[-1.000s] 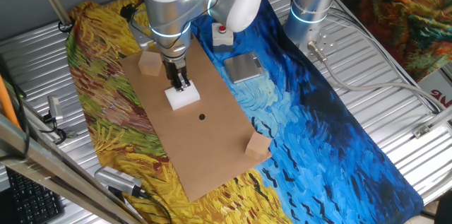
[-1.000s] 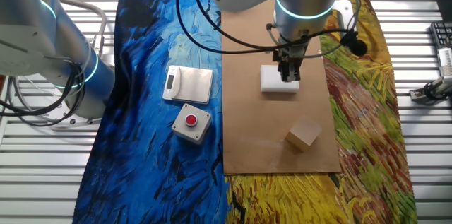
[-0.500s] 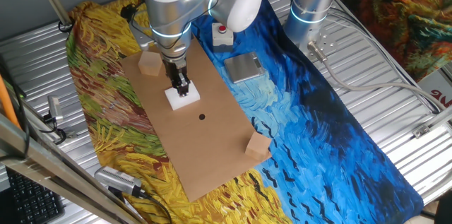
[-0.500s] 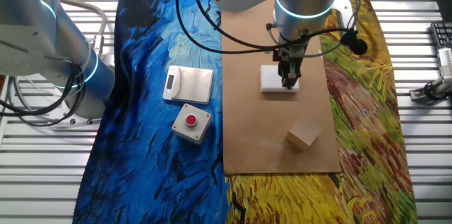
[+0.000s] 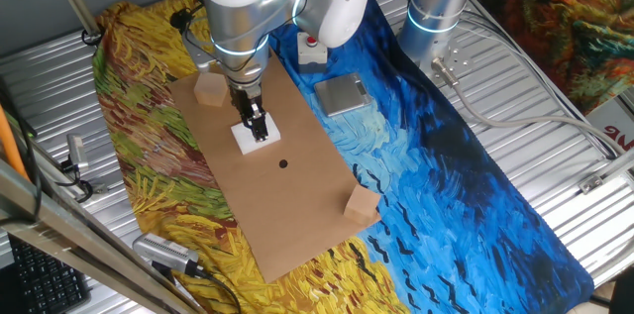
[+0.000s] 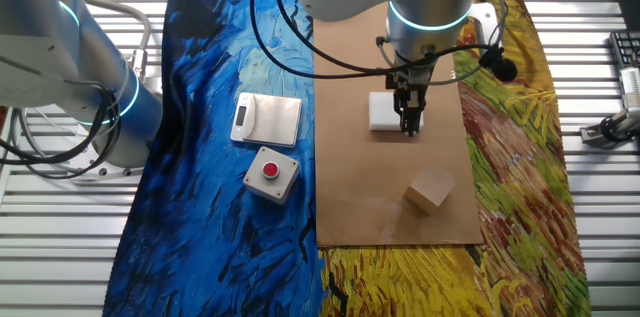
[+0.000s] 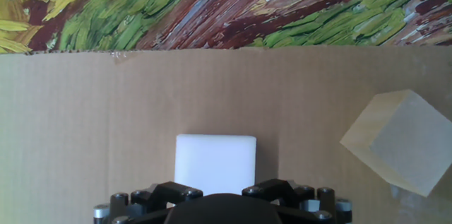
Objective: Clean the tabletop with a sponge
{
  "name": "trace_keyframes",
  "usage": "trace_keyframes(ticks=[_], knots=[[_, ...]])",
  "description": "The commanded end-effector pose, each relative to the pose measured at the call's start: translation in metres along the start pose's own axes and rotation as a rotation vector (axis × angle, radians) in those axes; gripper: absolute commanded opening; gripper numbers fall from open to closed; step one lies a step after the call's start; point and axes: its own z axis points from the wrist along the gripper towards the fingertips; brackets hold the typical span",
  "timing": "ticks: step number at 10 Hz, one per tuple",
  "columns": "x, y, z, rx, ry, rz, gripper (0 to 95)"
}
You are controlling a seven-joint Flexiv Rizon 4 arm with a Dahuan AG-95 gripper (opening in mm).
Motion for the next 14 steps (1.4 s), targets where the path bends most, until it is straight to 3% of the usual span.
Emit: trace_keyframes(ticks=[1, 8, 9, 14], knots=[[0.000, 0.000, 0.001, 0.000, 0.001, 0.001, 95.0], [0.001, 0.001, 0.013, -0.001, 0.001, 0.005, 95.0], [0.002, 0.002, 0.015, -0.001, 0.000, 0.006, 76.0], [0.002, 0.003, 0.020, 0.001, -0.005, 0.010, 76.0]])
